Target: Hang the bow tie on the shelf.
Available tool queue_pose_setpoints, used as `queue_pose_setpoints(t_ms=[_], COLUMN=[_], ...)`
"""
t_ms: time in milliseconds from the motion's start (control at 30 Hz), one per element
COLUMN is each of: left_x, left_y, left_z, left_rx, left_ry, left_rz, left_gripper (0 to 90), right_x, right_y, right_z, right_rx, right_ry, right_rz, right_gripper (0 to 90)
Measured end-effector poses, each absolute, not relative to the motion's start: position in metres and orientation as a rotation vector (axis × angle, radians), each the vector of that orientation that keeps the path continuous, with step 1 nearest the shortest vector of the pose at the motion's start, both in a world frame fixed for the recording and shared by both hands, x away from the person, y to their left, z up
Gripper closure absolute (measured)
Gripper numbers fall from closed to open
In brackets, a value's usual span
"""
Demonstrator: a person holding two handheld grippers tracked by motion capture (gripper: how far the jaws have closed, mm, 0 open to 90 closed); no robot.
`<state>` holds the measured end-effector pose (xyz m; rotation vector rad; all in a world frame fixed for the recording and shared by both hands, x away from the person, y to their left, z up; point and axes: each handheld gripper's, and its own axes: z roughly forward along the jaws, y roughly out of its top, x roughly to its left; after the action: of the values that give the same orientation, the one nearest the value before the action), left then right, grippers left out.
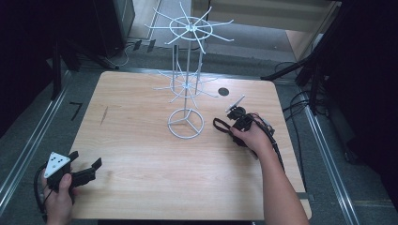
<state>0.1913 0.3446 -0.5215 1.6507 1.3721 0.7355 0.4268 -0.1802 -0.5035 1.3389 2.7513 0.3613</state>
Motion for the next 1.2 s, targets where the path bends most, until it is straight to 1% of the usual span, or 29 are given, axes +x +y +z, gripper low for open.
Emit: queue_pose_setpoints(t_ms=[33,67,100,300,400,800,1200], left_x=[0.191,0.191,0.191,0.191,0.191,0.191,0.191], left_y=[0.345,0.345,0.345,0.345,0.345,0.344,0.344], left_z=[-0.521,-0.521,-0.521,-0.521,-0.521,-0.521,-0.521], left_rx=[1.651,1.651,1.651,1.650,1.651,1.652,1.656], left_ry=[1.372,1.372,1.372,1.372,1.371,1.372,1.371], left_rz=[0.735,0.735,0.736,0.735,0.734,0.739,0.741], left_gripper=[8.8,8.8,8.8,8.8,8.8,8.8,8.8], right_x=[0.427,0.427,0.426,0.421,0.415,0.392,0.373], right_y=[-0.181,-0.181,-0.180,-0.177,-0.177,-0.183,-0.191], right_z=[-0.504,-0.504,-0.504,-0.503,-0.498,-0.462,-0.436], right_rx=[1.304,1.304,1.317,1.295,1.284,1.263,1.269], right_ry=[2.746,2.746,2.749,2.718,2.687,2.478,2.317], right_rz=[0.363,0.363,0.365,0.345,0.404,0.717,0.941], right_gripper=[84.3,84.3,90.0,90.0,90.0,90.0,90.0])
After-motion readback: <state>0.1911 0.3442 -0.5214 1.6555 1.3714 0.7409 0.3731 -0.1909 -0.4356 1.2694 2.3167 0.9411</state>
